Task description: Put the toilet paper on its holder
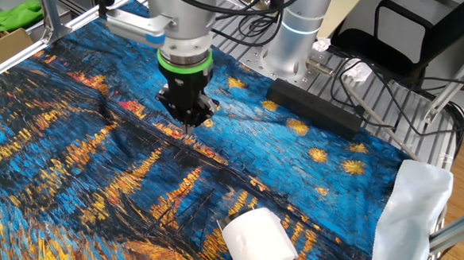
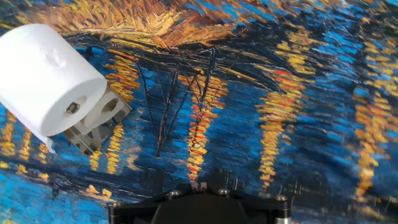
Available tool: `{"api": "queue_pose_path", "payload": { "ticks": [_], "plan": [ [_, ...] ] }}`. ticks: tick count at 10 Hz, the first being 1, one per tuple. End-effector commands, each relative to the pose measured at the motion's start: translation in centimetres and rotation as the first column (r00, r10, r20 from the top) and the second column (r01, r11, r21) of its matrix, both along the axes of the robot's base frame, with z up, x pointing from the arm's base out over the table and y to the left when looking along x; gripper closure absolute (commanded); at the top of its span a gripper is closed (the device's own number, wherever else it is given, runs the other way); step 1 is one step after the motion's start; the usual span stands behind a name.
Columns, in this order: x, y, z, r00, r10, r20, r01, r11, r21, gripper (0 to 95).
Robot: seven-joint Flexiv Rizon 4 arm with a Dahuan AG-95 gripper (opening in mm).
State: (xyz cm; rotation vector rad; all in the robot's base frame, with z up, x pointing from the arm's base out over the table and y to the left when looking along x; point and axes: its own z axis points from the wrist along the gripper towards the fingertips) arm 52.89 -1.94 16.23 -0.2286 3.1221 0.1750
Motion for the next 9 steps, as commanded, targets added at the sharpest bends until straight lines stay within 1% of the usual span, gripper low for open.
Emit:
{"api": "queue_pose_path", "payload": {
  "ticks": [1, 2, 4, 9],
  "plan": [
    [0.06, 0.01, 0.02, 1.000, -0.018, -0.006, 0.019, 1.000, 0.007, 95.0],
    [0.06, 0.01, 0.02, 1.000, -0.020, -0.007, 0.020, 1.000, 0.007, 95.0],
    [0.06, 0.01, 0.02, 1.000, -0.017, -0.019, 0.017, 1.000, 0.008, 95.0],
    [0.06, 0.01, 0.02, 1.000, -0.017, -0.024, 0.017, 1.000, 0.009, 95.0]
  ]
}}
